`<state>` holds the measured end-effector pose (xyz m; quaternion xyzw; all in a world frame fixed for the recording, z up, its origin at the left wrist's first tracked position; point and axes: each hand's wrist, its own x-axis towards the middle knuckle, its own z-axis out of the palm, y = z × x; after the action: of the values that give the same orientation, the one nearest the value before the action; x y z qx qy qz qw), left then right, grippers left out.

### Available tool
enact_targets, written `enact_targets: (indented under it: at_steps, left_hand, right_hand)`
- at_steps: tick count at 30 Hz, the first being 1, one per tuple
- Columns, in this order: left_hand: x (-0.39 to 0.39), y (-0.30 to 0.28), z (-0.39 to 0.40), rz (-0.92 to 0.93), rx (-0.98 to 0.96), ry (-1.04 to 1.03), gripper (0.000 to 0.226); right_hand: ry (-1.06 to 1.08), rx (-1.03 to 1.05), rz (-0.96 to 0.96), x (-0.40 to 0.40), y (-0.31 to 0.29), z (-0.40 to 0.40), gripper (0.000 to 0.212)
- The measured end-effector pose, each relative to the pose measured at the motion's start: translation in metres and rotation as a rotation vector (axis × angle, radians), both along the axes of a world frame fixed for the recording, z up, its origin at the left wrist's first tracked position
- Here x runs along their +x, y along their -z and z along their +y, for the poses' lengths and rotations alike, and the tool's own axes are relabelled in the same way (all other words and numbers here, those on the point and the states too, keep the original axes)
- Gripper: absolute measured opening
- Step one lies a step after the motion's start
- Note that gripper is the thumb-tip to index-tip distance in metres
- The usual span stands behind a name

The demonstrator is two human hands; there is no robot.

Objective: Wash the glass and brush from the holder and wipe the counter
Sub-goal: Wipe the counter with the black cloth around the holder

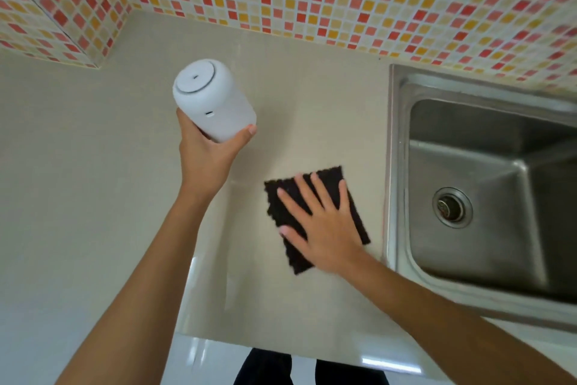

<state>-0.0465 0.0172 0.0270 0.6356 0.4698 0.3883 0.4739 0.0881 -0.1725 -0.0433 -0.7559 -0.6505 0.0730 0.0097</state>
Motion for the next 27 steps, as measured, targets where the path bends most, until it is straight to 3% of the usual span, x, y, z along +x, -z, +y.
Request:
enact_targets:
  at_steps: [2, 4, 10, 13, 19, 23, 27]
  left_hand:
    - [0.004, -0.001, -0.001, 0.011, 0.001, 0.022, 0.091]
    - [0.008, -0.001, 0.000, 0.015, 0.011, 0.036, 0.091]
    - [0.018, 0.007, -0.007, 0.021, 0.010, 0.061, 0.092]
    - [0.018, 0.013, -0.014, 0.014, -0.004, 0.071, 0.091]
    - [0.026, 0.021, -0.022, 0.019, -0.062, 0.065, 0.093]
    - [0.035, 0.024, -0.019, -0.009, -0.069, 0.036, 0.093]
    - [0.035, 0.028, -0.019, -0.018, -0.080, 0.025, 0.092]
  right_hand:
    - [-0.194, -0.020, 0.021, -0.008, -0.002, -0.021, 0.063]
    - [-0.252, 0.013, 0.031, 0.011, 0.002, -0.005, 0.063]
    - [0.114, -0.041, 0.019, 0.126, 0.005, 0.123, 0.062]
    - [0.250, -0.080, 0.046, 0.159, 0.005, 0.144, 0.063]
    - [0.479, 0.000, 0.014, 0.093, 0.007, 0.080, 0.065]
    - [0.449, -0.010, -0.043, 0.032, 0.005, 0.025, 0.066]
    - [0.331, -0.042, -0.001, 0.087, 0.006, 0.075, 0.066]
